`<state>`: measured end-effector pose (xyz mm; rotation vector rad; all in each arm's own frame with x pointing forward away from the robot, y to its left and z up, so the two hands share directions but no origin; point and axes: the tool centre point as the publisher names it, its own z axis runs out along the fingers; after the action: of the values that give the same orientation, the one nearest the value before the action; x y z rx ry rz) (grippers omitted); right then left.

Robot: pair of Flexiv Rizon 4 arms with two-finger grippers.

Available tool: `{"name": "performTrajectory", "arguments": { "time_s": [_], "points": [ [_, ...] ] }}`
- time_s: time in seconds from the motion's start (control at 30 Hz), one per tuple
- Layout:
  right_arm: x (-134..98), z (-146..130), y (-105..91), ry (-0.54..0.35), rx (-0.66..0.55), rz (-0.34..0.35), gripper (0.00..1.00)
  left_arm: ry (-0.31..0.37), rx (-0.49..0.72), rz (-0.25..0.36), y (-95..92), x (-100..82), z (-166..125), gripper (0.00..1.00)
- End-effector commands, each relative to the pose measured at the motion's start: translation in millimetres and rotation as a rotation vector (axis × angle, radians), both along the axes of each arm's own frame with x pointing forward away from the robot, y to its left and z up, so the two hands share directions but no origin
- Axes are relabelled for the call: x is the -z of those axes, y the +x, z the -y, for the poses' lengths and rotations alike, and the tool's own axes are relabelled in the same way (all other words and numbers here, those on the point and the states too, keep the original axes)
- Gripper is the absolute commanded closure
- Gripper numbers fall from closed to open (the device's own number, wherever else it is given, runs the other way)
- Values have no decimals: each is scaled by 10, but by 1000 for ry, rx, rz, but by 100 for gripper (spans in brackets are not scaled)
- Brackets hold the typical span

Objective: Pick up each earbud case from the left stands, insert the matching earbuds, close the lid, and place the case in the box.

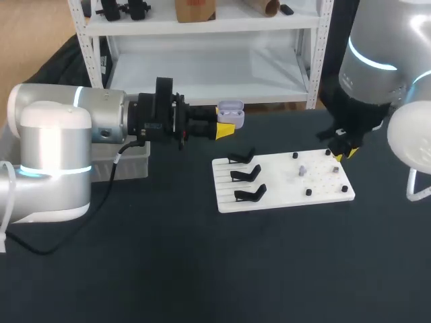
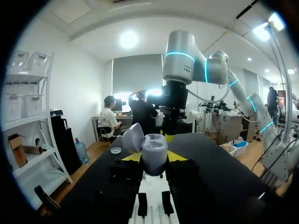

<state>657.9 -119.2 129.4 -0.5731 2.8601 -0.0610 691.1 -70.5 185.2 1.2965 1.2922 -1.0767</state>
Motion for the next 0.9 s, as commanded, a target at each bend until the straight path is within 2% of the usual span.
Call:
{"name": "performTrajectory", "arguments": {
  "time_s": [0.03,0.07,0.13,0.17,0.2,0.27,0.4,0.5,0.53,0.73,0.8,0.9],
  "points": [
    [11,-117,23,-63,131,-42,100,-2,1,1,6,6,0,100],
    [-19,-161,39,-29,187,-32,100,-2,1,1,6,6,0,100],
    [-92,-252,50,-59,354,-99,100,-2,1,1,6,6,0,100],
    [-173,-291,40,7,401,-76,100,-2,1,1,6,6,0,100],
    [-228,-322,39,-49,502,-98,100,-2,1,1,6,6,0,100],
    [-373,-399,15,25,583,-91,100,-2,1,1,6,6,0,100],
    [-587,-519,-37,54,752,-80,100,-2,1,1,6,6,0,100],
    [-711,-636,-54,95,781,-95,100,-2,1,1,6,6,0,100],
    [-744,-674,-69,84,813,-107,100,-2,1,1,6,6,0,100],
    [-1002,-974,-101,143,818,-90,100,-2,1,1,6,6,0,100],
    [-1113,-1089,-141,188,800,-68,100,-2,1,1,6,6,0,100],
    [-1113,-1089,-141,188,800,-68,100,-2,1,1,6,6,0,100]
  ]
}}
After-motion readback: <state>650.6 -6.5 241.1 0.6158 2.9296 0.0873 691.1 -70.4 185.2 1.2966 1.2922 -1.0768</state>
